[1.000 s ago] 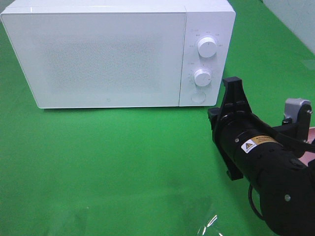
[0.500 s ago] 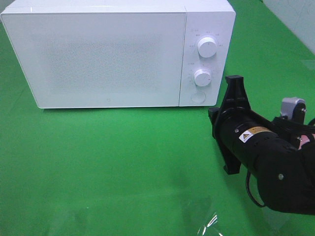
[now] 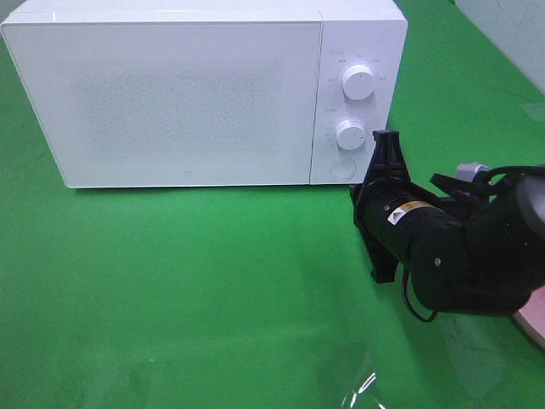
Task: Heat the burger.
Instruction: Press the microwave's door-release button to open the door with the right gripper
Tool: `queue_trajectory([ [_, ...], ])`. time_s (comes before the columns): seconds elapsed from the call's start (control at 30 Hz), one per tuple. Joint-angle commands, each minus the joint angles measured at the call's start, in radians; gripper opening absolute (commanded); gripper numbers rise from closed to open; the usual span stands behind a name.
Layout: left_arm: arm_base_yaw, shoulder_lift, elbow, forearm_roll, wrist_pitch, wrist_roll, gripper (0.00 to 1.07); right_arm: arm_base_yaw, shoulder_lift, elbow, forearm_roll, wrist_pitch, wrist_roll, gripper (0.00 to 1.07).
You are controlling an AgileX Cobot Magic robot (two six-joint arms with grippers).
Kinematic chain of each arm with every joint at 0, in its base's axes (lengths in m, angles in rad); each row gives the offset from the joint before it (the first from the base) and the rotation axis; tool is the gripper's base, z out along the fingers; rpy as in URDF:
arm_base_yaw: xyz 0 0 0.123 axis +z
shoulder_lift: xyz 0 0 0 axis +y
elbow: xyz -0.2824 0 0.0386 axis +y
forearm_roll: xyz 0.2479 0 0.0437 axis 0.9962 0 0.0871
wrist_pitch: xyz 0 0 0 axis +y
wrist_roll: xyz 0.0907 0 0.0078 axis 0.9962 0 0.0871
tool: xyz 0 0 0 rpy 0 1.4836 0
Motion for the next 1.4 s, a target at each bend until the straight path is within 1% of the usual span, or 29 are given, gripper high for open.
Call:
queue_trajectory([
  [0.03, -0.002, -0.016, 0.002, -0.012, -0.01, -0.008, 0.99, -0.029, 0.018, -0.035, -0.031, 0.019, 0.003, 0.0],
  [0.1, -0.002, -0.016, 0.002, -0.012, -0.01, -0.008, 0.99, -0.068, 0.048, -0.08, -0.061, 0.051, 0.008, 0.0],
  [0.2, -0.002, -0.016, 0.002, -0.012, -0.01, -0.008, 0.99, -0.075, 0.056, -0.091, -0.066, 0.051, 0.01, 0.0],
  [0.27, -0.002, -0.016, 0.002, -0.012, -0.01, -0.008, 0.99, -0.103, 0.078, -0.139, -0.078, 0.076, 0.012, 0.0],
  [0.3, -0.002, -0.016, 0.002, -0.012, -0.01, -0.008, 0.99, -0.103, 0.078, -0.139, -0.078, 0.076, 0.012, 0.0],
  [0.33, -0.002, -0.016, 0.002, -0.012, -0.01, -0.008, 0.99, -0.114, 0.09, -0.164, -0.08, 0.102, 0.013, 0.0],
  [0.37, -0.002, -0.016, 0.002, -0.012, -0.01, -0.008, 0.99, -0.114, 0.09, -0.164, -0.08, 0.102, 0.013, 0.0],
  [0.5, -0.002, -0.016, 0.002, -0.012, -0.01, -0.008, 0.99, -0.125, 0.132, -0.218, -0.087, 0.113, 0.039, 0.0],
  [0.6, -0.002, -0.016, 0.002, -0.012, -0.01, -0.008, 0.99, -0.125, 0.139, -0.224, -0.085, 0.113, 0.044, 0.0],
  [0.67, -0.002, -0.016, 0.002, -0.012, -0.01, -0.008, 0.99, -0.134, 0.168, -0.249, -0.064, 0.112, 0.045, 0.0],
  [0.8, -0.002, -0.016, 0.002, -0.012, -0.01, -0.008, 0.99, -0.146, 0.189, -0.279, -0.066, 0.117, 0.047, 0.0],
  [1.1, -0.002, -0.016, 0.002, -0.012, -0.01, -0.008, 0.99, -0.147, 0.196, -0.315, -0.065, 0.118, 0.047, 0.0],
  [1.33, -0.002, -0.016, 0.002, -0.012, -0.01, -0.008, 0.99, -0.147, 0.218, -0.336, -0.046, 0.062, 0.047, 0.0],
  [1.37, -0.002, -0.016, 0.002, -0.012, -0.01, -0.008, 0.99, -0.147, 0.218, -0.336, -0.045, 0.016, 0.047, 0.0],
  [1.4, -0.002, -0.016, 0.002, -0.012, -0.01, -0.008, 0.99, -0.147, 0.218, -0.336, -0.045, 0.016, 0.047, 0.0],
])
